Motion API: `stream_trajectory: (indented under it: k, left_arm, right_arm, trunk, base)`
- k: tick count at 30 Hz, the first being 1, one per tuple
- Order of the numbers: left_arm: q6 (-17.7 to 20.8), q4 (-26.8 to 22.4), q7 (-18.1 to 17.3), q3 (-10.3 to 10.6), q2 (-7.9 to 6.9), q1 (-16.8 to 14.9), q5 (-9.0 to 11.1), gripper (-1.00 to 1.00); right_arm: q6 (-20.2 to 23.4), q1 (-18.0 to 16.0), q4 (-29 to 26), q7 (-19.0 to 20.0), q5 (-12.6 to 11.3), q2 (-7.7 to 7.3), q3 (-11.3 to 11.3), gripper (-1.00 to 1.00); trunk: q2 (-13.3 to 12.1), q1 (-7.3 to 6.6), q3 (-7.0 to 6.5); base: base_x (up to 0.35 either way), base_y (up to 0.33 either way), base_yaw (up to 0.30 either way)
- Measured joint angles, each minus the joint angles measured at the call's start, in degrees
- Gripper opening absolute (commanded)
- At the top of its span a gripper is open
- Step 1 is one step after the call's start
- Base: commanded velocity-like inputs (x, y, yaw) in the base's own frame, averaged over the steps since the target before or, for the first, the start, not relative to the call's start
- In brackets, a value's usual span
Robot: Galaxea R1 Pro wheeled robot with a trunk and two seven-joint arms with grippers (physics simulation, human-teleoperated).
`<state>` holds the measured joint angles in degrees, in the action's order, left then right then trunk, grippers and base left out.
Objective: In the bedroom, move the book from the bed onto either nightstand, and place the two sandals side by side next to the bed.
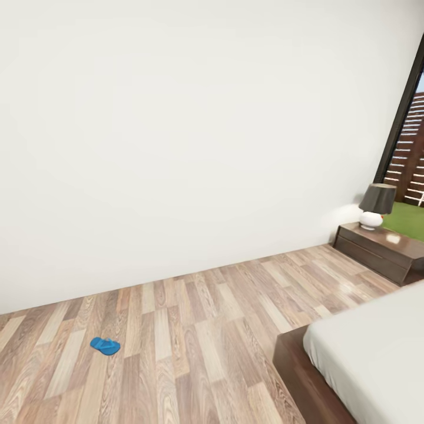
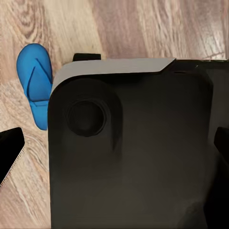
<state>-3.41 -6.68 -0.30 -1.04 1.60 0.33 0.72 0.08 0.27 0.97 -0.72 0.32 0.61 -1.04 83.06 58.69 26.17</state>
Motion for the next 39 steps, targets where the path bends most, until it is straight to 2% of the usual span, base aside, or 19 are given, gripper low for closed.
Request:
stream_trajectory:
  k: [9, 22, 39]
  left_arm:
    - [-0.2, 0.0, 0.0, 0.0, 0.09, 0.0, 0.0, 1.00]
    - [-0.3, 0.0, 0.0, 0.1, 0.29, 0.0, 0.0, 1.00]
    - [-0.8, -0.6, -0.2, 0.1, 0.12, 0.0, 0.0, 1.00]
  right_arm:
    - [0.1, 0.0, 0.0, 0.0, 0.0, 0.00, 0.1, 1.00]
    - [0.1, 0.0, 0.0, 0.1, 0.0, -0.09, 0.1, 1.00]
    - [-0.3, 0.0, -0.3, 0.0, 0.0, -0.12, 0.1, 1.00]
  trunk:
    - [0.0, 0.01, 0.00]
    - [0.0, 0.02, 0.00]
    - [0.0, 0.00, 0.00]
  base:
    - [0.278, -0.003, 0.000]
    - [0.051, -0.010, 0.124]
    - [0.302, -0.005, 0.005]
